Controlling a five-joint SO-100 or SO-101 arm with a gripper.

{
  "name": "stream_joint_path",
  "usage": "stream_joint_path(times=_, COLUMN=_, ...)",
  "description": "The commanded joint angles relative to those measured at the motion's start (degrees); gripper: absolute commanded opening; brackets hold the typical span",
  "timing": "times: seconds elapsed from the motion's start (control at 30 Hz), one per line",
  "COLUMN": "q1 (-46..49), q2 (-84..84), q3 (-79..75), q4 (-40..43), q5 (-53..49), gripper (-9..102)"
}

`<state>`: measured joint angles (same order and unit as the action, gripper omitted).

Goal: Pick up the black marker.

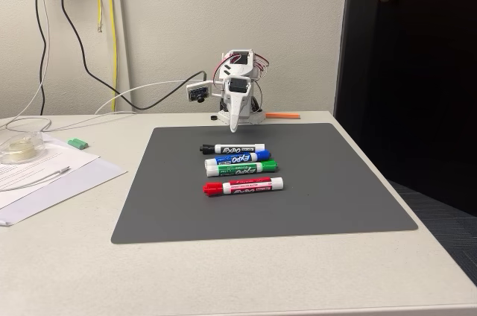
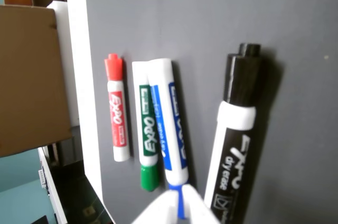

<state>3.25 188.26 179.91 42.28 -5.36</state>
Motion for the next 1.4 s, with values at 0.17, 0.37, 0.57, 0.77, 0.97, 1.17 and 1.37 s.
stream_joint_path(times=0.17, q1=-1.1, q2=0.5, q3=-0.4, q4=0.1, q5=5.3, gripper=0)
stream_joint_path(times=0.37, q1=-1.1, q2=0.5, q3=-0.4, q4=0.1, q5=5.3, gripper=0)
stream_joint_path(times=0.57, q1=-1.1, q2=0.5, q3=-0.4, q4=0.1, q5=5.4, gripper=0)
stream_joint_path(times=0.77, q1=-1.3, q2=0.5, q3=-0.4, q4=0.1, q5=4.2, gripper=0)
stream_joint_path(times=0.97, q1=-1.9, q2=0.5, q3=-0.4, q4=0.4, q5=0.4, gripper=0)
stream_joint_path(times=1.17, q1=-2.5, q2=0.5, q3=-0.4, q4=0.1, q5=-1.5, gripper=0)
stream_joint_path(times=1.37, q1=-3.8, q2=0.5, q3=-0.4, q4=0.0, q5=-1.1, gripper=0)
